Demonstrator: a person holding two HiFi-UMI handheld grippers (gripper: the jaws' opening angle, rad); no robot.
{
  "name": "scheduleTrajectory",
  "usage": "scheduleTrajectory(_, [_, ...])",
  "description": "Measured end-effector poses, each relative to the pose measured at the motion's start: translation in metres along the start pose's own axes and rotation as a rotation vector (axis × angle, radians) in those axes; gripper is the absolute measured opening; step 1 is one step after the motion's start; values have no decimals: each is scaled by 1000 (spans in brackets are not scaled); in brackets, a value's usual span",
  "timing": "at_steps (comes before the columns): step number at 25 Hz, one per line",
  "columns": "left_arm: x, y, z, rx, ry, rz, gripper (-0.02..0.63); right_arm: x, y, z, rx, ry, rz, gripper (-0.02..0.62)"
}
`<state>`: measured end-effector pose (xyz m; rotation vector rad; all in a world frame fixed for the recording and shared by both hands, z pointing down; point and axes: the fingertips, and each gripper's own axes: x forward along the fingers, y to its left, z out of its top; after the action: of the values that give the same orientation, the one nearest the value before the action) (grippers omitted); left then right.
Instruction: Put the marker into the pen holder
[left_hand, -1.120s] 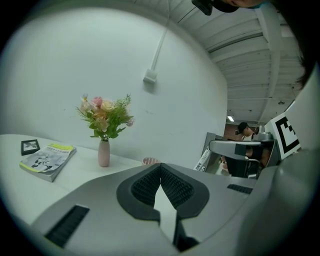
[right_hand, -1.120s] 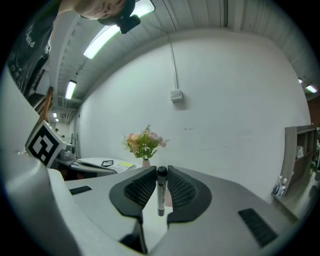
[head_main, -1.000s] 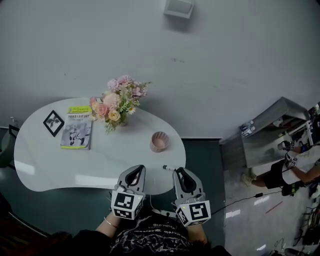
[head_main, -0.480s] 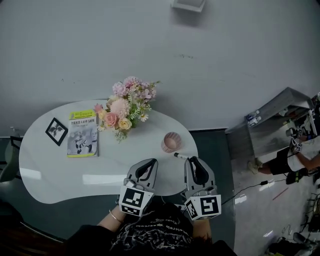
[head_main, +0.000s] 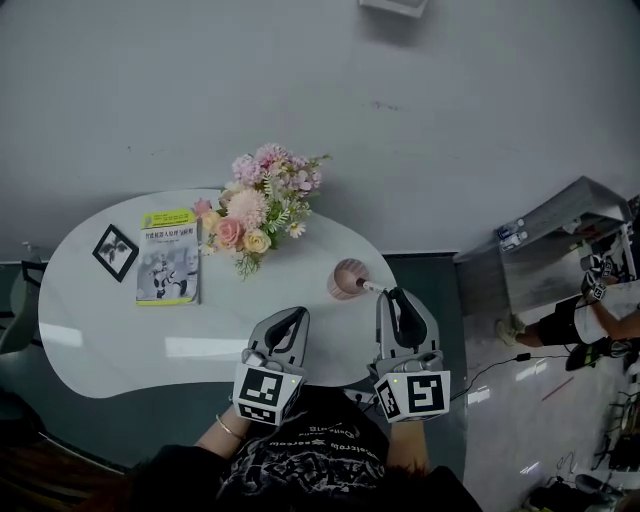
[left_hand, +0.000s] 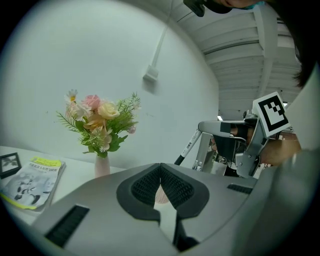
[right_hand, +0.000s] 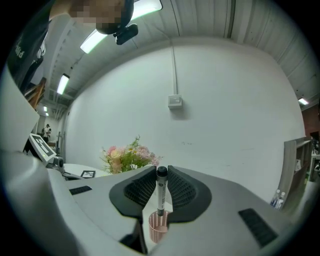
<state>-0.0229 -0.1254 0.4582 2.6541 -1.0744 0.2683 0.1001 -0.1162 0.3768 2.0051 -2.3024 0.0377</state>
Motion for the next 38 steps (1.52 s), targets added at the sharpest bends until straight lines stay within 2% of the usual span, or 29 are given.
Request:
scheduleTrajectory(8, [1, 9, 7, -29, -12, 85, 23, 22, -13, -4, -10, 27, 45, 92])
scheduleTrajectory(21, [0, 17, -12, -66, 34, 174, 23, 56, -23, -56, 4, 133, 97, 92])
scheduleTrajectory(25, [1, 18, -19, -82, 48, 188, 23, 59, -24, -72, 16, 161, 106, 92])
scheduleTrajectory(34, [2, 13, -24, -62, 57, 202, 23, 66, -21, -90, 25, 196, 134, 92])
scheduleTrajectory(38, [0, 18, -27, -91, 63, 215, 23, 66, -15, -95, 16, 212, 153, 92])
